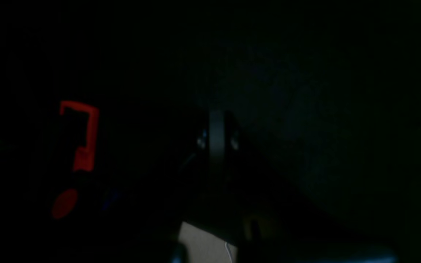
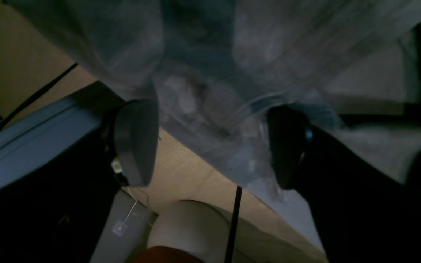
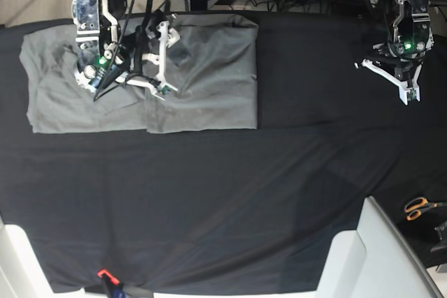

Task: Fold the T-shirt properly
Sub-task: 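Grasp the shirt's folded end with the right gripper, then drag the held shirt end with the right gripper toward the shirt center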

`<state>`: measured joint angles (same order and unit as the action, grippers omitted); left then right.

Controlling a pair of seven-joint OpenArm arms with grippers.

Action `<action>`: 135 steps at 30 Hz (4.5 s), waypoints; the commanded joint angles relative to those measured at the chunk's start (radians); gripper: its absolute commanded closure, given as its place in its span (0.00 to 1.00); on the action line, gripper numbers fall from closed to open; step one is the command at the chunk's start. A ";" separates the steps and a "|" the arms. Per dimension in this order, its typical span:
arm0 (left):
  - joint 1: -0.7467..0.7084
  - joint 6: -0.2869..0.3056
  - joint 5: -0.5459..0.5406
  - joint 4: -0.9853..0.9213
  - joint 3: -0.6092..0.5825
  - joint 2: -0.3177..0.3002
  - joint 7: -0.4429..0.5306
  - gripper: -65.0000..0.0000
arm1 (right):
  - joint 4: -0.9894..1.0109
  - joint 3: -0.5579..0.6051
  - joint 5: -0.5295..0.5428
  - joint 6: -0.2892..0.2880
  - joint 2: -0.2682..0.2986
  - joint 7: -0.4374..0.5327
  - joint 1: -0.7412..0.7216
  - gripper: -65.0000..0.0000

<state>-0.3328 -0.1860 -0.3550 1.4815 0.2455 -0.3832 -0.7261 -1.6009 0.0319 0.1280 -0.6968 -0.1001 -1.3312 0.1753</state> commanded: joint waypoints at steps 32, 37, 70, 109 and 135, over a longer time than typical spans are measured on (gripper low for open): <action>0.004 -0.007 0.009 0.008 0.005 -0.020 0.012 1.00 | -0.040 -0.126 0.006 -0.001 0.000 -0.065 0.037 0.99; 0.005 -0.007 0.009 0.008 0.004 -0.020 0.012 1.00 | -0.040 -0.123 0.009 -0.001 -0.003 -0.065 0.059 0.99; -0.015 -0.007 0.009 0.008 0.001 -0.015 0.010 1.00 | 0.196 -0.129 0.003 -0.001 0.026 0.029 -0.311 0.41; -0.025 -0.007 0.009 0.008 0.002 -0.013 0.010 1.00 | 0.589 -0.122 0.003 -0.001 0.049 0.264 -0.534 0.90; -0.005 -0.007 0.009 -0.066 0.002 -0.013 0.010 1.00 | 0.584 -0.135 0.008 -0.001 0.067 0.267 -0.527 0.98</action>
<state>-0.3431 -0.1860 -0.3511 1.4033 0.2398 -0.3820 -0.7280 -0.9989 -0.1001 0.1268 -0.6933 -0.0334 -1.0752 -0.3260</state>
